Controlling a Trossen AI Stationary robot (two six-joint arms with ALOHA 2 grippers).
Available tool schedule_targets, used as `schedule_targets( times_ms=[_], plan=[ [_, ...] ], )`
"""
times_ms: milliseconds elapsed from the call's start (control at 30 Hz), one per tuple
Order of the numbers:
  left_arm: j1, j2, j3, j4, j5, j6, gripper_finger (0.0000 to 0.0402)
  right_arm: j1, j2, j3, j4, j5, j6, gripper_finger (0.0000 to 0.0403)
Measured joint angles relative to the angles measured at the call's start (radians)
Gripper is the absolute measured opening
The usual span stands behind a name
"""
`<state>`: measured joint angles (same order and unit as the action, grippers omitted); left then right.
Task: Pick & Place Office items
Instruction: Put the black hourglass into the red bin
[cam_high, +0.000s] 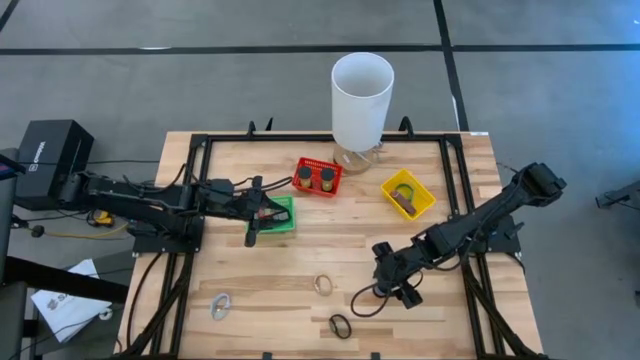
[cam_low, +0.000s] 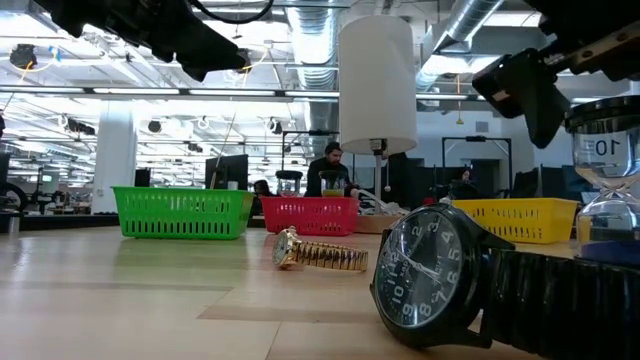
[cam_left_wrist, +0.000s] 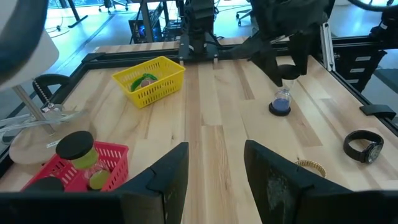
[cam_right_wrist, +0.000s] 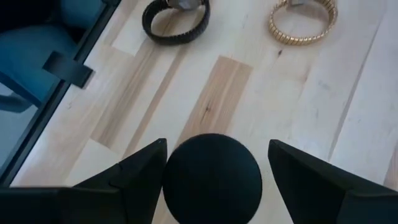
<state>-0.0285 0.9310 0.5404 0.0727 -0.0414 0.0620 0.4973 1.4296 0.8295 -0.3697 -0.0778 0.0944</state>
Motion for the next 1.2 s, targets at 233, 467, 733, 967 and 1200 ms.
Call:
schedule_targets(
  times_ms=[233,467,733,967,1200],
  plan=[
    [0.0,0.0,0.0,0.0,0.0,0.0,0.0149,0.0,0.014,0.0,-0.008,0.004,0.0,0.0271],
    [0.0,0.0,0.0,0.0,0.001,0.0,0.0149,0.0,0.114,0.001,0.021,-0.007,0.003,0.027],
    [0.0,0.0,0.0,0.004,0.001,0.004,0.0149,0.0,0.163,0.045,0.022,-0.052,0.002,0.027],
    [0.0,0.0,0.0,0.005,0.001,0.004,0.0149,-0.003,0.159,0.05,0.011,-0.055,0.003,0.0268],
    [0.0,0.0,0.0,0.005,0.001,0.004,0.0149,-0.003,0.158,0.05,0.011,-0.055,0.012,0.0223]
  ],
)
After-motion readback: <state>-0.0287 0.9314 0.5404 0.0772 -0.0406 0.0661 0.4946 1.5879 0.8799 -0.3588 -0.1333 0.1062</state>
